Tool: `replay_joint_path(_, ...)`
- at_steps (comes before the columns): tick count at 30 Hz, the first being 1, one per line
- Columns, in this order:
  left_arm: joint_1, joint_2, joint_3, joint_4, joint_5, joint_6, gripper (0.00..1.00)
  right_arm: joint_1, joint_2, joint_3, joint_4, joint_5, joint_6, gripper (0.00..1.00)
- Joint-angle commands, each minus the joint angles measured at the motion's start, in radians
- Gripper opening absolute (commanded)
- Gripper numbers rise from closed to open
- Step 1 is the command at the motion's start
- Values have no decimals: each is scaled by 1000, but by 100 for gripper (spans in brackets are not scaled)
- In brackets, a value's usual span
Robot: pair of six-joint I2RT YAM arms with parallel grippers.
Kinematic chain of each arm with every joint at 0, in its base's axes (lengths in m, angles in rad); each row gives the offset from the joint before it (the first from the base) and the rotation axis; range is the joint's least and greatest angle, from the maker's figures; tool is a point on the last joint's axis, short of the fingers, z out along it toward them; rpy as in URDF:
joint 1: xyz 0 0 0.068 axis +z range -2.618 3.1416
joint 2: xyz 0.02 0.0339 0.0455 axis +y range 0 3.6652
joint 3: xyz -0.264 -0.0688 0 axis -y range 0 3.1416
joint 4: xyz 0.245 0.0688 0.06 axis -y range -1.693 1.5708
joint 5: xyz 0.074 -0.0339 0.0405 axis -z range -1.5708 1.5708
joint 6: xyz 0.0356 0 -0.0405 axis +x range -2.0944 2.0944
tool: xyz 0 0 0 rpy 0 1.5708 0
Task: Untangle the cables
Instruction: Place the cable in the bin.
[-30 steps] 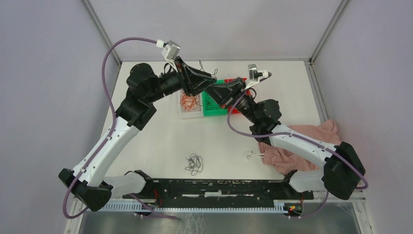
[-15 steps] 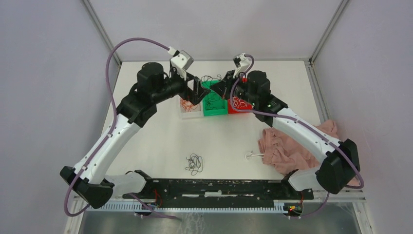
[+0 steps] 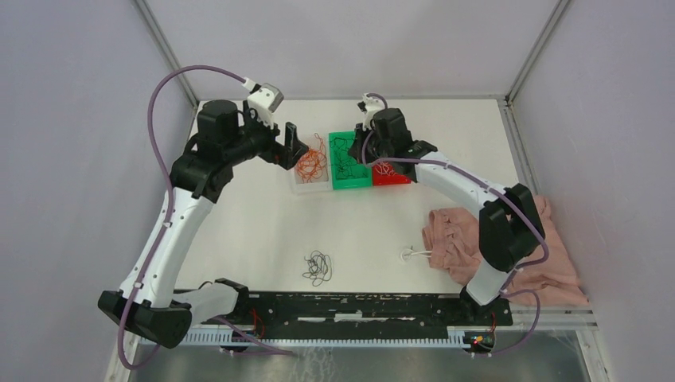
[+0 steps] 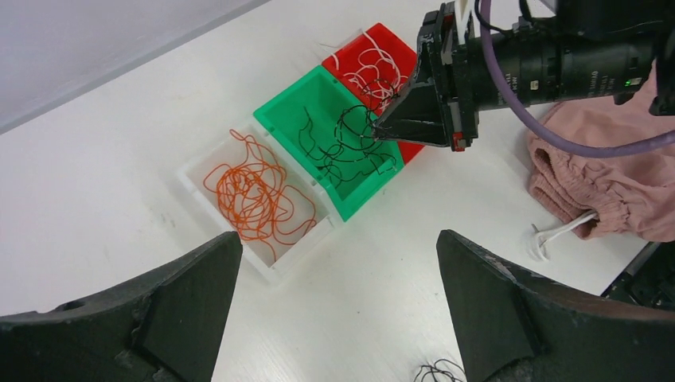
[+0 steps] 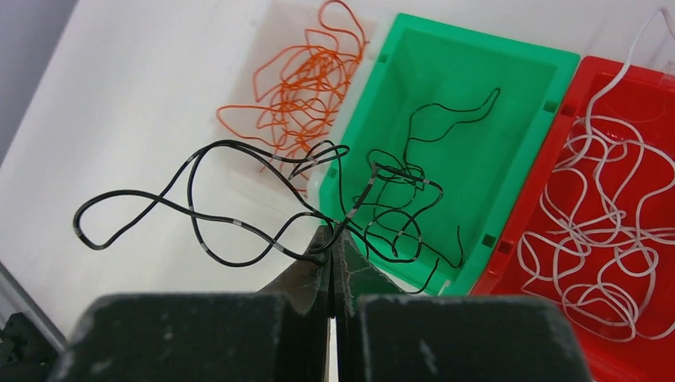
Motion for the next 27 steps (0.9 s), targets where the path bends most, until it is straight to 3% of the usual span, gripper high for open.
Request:
replay_joint_path(1,46,-37,3,-24,36,51,99,-14,97,114,-27,43,-4,0)
replay_joint_path(8,131,-10,48,-110,81,53,99,-16,324,368,-234,143,-7,0)
replay_joint_path(15,160,-19,45,-82,134,49,99,-16,452,536,-474,166,32,3)
replay_joint_path(17,163,-21,39,-70,145,43,99,-15,450,563,-527,141,44,12)
replay_joint_path(21,164,-19,45,-66,159,34,99,-26,431,622,-643,85,42,51)
replay_joint_path(27,169,-19,51,-55,157,28,99,-41,332,610,-679,36,40,56)
